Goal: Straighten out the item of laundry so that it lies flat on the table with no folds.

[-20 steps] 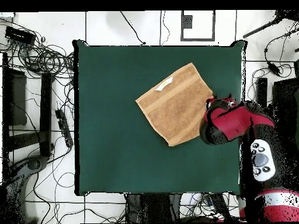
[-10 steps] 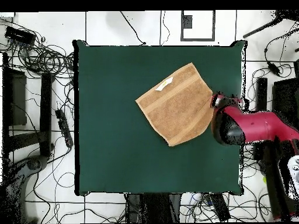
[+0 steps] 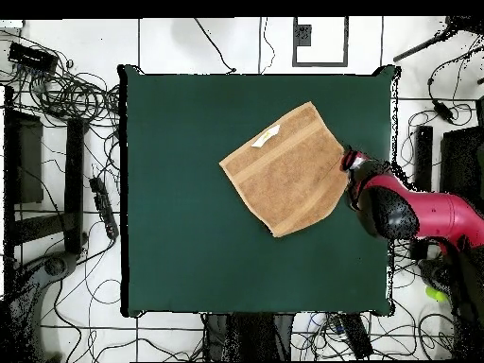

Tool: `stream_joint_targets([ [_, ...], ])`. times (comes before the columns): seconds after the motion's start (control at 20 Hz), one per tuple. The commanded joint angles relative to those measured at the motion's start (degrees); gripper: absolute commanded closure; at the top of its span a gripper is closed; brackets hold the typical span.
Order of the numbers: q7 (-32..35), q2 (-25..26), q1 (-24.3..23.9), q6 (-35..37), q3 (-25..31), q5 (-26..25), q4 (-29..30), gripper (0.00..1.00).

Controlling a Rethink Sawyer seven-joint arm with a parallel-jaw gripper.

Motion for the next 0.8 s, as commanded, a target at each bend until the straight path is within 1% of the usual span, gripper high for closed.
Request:
stream_joint_targets([
  [0.05,-14.32,5.21,0.81,4.63,14.04,2.59,9.37,0.0],
  [0.3,-11.22,2.24,1.36,5.59,14.07,2.94,10.14,0.0],
  [0.5,-10.64,2.06,0.71,6.32,15.36,3.89,10.06,0.0],
  [0.65,-11.17,1.18,0.49,6.2,16.1,3.49,10.67,0.0],
  [0.75,-11.79,2.07,0.36,5.4,15.96,2.3,10.2,0.0],
  [0.8,-12.27,3.29,0.2,4.76,15.94,1.42,9.52,0.0],
])
